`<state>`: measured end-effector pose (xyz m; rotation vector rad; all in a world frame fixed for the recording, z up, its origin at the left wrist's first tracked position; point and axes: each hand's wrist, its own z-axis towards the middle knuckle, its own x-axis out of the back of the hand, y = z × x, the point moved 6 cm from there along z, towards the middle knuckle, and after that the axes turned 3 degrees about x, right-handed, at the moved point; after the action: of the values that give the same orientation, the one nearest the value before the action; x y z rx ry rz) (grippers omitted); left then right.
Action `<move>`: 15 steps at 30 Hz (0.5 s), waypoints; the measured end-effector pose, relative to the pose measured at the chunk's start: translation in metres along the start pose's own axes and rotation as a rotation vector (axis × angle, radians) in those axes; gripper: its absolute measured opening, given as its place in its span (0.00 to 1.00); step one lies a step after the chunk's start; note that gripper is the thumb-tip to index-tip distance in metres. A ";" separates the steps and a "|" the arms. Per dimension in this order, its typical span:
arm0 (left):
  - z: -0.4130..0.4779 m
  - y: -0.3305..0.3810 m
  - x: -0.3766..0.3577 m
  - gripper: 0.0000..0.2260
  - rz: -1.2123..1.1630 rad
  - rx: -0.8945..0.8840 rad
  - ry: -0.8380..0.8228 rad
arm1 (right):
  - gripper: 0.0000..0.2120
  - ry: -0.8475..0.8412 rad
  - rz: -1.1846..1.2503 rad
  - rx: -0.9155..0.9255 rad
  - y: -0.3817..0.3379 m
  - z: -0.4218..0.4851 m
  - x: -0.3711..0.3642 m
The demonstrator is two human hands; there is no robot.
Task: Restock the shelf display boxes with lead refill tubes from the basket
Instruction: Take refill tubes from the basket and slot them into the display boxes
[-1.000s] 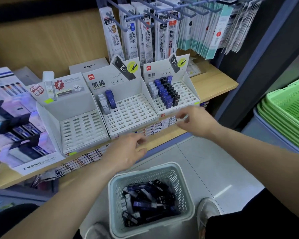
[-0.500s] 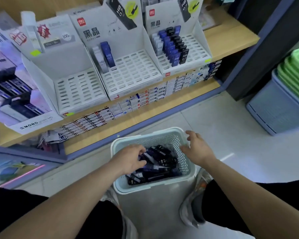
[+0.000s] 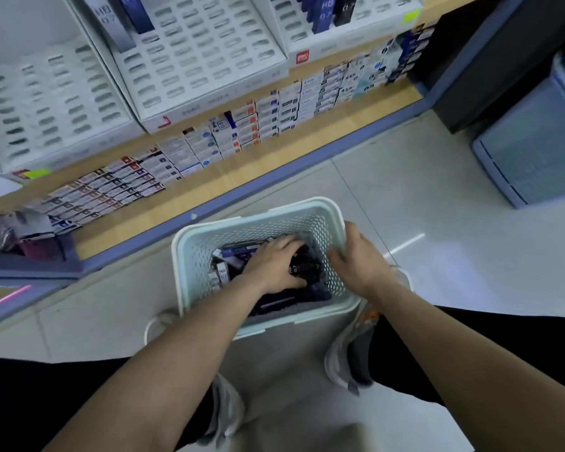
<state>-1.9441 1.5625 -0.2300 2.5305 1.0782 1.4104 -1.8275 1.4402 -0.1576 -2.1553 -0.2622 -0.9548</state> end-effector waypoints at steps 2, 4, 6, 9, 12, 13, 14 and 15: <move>0.008 0.000 -0.006 0.46 0.040 -0.018 0.007 | 0.21 0.008 -0.007 0.010 0.001 0.001 0.000; 0.014 -0.001 -0.005 0.46 0.063 -0.016 0.037 | 0.19 0.013 -0.009 0.012 0.001 0.002 0.000; 0.018 -0.001 -0.003 0.45 0.061 -0.013 0.051 | 0.18 0.021 -0.014 0.013 0.001 0.002 0.000; 0.019 -0.001 -0.004 0.42 0.082 -0.024 0.046 | 0.17 0.020 -0.009 0.009 0.000 0.001 0.000; 0.016 -0.001 -0.006 0.38 0.121 -0.051 0.056 | 0.17 0.017 -0.010 0.019 -0.001 0.000 0.000; 0.015 -0.001 -0.007 0.37 0.121 -0.055 0.050 | 0.17 0.015 -0.012 0.024 -0.001 0.000 0.000; 0.014 0.000 -0.007 0.37 0.117 -0.056 0.038 | 0.17 0.013 -0.012 0.026 -0.001 0.000 0.000; 0.014 0.001 -0.006 0.37 0.116 -0.058 0.025 | 0.17 0.012 -0.012 0.027 -0.001 0.000 0.000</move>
<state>-1.9346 1.5616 -0.2425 2.5790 0.8938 1.4809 -1.8280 1.4408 -0.1568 -2.1250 -0.2806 -0.9652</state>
